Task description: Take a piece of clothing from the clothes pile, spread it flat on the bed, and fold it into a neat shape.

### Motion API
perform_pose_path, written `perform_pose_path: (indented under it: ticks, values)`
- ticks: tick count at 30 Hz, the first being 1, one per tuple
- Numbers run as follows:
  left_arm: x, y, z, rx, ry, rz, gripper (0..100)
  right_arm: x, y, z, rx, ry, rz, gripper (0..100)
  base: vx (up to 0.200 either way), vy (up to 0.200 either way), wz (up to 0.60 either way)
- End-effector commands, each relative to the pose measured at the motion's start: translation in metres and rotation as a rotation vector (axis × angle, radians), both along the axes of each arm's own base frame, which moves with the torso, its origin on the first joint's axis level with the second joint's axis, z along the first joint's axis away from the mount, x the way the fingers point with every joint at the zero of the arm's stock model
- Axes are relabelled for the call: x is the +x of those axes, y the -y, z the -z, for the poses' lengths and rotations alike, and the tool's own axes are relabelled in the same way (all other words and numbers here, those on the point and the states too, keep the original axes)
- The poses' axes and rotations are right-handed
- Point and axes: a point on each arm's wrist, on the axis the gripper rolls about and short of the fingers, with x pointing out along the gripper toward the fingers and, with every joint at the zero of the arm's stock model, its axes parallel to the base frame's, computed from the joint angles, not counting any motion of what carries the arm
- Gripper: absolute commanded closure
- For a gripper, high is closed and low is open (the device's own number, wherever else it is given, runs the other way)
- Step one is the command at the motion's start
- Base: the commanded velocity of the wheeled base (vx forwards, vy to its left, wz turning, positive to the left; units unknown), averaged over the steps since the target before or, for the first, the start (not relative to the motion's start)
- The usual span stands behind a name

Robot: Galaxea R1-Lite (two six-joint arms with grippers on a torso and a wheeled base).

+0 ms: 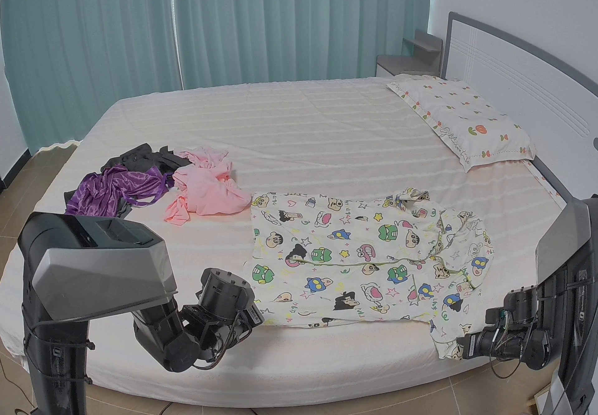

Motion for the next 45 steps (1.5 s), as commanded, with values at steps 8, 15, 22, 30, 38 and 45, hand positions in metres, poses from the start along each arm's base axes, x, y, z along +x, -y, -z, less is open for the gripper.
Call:
perform_pose_path:
  ticks: [8,15,22,30,38,45]
  values:
    - [-0.007,-0.003,-0.012,0.01,0.02,0.0,100,-0.008,0.016,-0.048,0.016,0.102,0.049,100,0.0,0.0,0.0]
    - [-0.016,-0.005,-0.023,0.046,0.04,0.045,100,-0.017,0.015,-0.063,0.031,0.1,0.024,100,0.0,0.0,0.0]
    - [-0.028,-0.009,-0.032,0.072,0.047,0.081,100,-0.024,0.013,-0.079,0.035,0.145,-0.017,100,0.0,0.0,0.0]
    - [-0.045,-0.008,-0.041,0.087,0.049,0.129,100,-0.03,0.013,-0.082,0.026,0.122,-0.029,100,0.0,0.0,0.0]
    - [-0.055,-0.008,-0.037,0.119,0.027,0.168,100,-0.038,0.012,-0.082,-0.007,0.081,-0.08,100,0.0,0.0,0.0]
    - [-0.065,-0.014,-0.031,0.155,-0.012,0.183,100,-0.04,0.011,-0.081,-0.006,0.059,-0.092,100,0.0,0.0,0.0]
